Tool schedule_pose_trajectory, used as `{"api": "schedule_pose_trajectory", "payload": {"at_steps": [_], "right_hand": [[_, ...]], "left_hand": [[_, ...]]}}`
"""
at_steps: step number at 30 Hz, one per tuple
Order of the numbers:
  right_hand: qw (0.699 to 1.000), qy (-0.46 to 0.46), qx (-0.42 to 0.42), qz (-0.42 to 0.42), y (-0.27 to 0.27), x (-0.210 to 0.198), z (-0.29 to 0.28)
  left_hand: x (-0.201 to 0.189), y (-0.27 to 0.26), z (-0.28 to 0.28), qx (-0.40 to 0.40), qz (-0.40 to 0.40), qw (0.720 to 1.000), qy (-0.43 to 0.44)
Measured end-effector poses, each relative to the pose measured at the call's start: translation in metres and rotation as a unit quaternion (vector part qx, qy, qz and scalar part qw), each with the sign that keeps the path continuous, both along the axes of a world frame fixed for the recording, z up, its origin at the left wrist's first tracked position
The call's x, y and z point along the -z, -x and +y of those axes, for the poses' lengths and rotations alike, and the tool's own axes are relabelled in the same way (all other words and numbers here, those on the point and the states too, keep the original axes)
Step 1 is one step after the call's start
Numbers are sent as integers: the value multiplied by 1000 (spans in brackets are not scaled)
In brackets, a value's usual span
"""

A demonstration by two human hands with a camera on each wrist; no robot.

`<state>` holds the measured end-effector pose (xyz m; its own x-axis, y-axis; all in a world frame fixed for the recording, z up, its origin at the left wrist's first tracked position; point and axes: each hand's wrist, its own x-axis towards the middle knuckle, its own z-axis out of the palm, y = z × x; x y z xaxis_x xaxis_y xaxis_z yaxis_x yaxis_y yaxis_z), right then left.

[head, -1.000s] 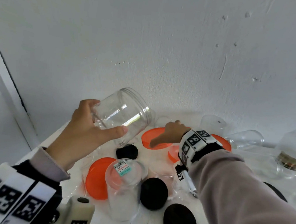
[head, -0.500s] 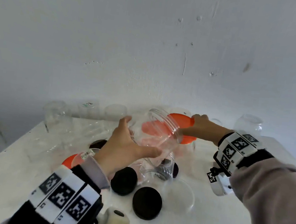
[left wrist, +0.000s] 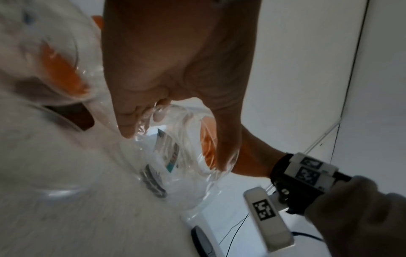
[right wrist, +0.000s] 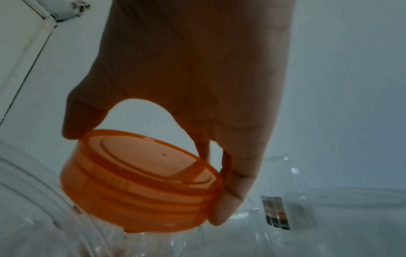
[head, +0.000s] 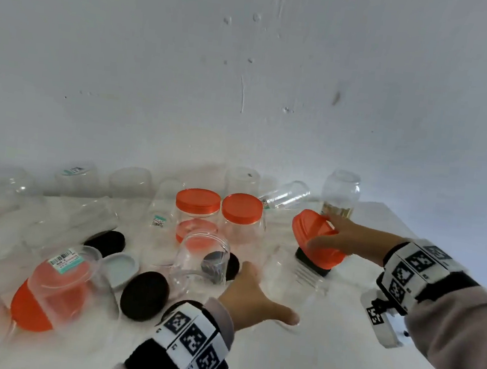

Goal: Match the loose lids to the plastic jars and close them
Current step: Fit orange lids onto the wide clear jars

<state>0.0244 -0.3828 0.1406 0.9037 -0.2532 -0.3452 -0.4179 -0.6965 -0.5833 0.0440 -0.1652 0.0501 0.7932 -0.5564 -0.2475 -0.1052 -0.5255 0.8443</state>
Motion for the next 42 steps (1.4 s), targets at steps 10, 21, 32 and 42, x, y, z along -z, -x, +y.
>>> {"api": "schedule_pose_trajectory", "payload": {"at_steps": [10, 21, 32, 42], "right_hand": [[995, 31, -39, 87, 10, 14, -21], [975, 122, -123, 141, 8, 21, -12], [937, 225, -200, 179, -7, 20, 17], [919, 260, -229, 188, -10, 27, 26]], "left_hand": [[25, -13, -42, 83, -19, 993, -77], [43, -16, -52, 74, -66, 990, -101], [39, -16, -49, 94, -40, 994, 43], [47, -17, -49, 56, -17, 998, 10]]}}
